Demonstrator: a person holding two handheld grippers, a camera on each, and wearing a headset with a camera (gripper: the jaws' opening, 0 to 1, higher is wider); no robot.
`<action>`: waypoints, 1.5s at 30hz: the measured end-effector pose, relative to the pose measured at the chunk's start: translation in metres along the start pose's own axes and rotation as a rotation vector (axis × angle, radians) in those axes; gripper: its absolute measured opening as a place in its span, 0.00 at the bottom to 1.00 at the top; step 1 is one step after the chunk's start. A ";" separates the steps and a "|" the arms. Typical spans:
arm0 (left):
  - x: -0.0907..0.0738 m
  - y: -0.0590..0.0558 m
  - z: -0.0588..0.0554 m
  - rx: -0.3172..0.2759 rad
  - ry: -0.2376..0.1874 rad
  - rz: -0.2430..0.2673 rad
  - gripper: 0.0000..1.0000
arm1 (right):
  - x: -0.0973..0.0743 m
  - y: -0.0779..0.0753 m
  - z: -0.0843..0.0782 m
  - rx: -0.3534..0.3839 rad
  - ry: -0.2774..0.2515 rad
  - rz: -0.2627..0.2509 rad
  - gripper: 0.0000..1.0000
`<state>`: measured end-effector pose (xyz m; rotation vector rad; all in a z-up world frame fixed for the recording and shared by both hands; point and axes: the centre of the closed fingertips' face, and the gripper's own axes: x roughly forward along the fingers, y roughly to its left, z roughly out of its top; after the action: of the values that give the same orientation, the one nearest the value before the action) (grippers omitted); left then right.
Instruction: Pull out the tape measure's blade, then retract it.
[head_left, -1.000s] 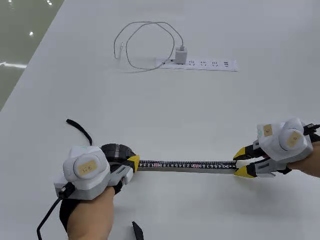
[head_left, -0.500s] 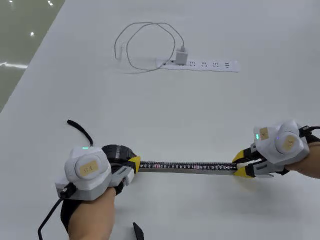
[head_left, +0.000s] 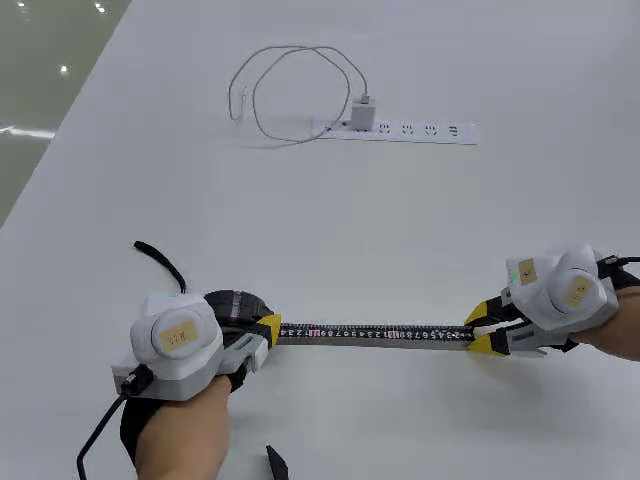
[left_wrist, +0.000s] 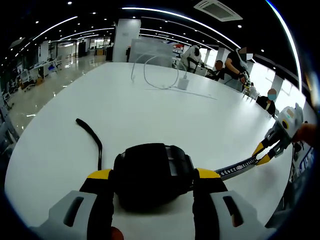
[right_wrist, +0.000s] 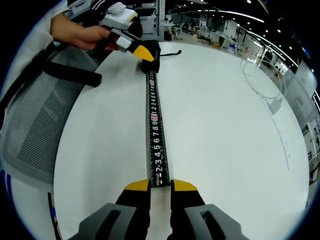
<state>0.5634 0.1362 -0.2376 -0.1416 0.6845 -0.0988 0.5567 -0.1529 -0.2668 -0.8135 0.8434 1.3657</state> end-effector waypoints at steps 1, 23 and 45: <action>0.000 0.000 0.000 0.000 0.003 -0.001 0.60 | 0.000 0.000 0.000 -0.003 0.003 0.000 0.11; 0.000 0.001 -0.001 0.001 0.013 -0.017 0.57 | 0.001 0.001 0.004 -0.010 0.003 0.003 0.10; -0.001 0.001 -0.001 -0.020 0.015 -0.039 0.57 | 0.007 0.003 0.018 -0.010 -0.023 0.009 0.10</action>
<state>0.5616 0.1370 -0.2379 -0.1736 0.6982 -0.1304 0.5543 -0.1333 -0.2637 -0.8011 0.8245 1.3856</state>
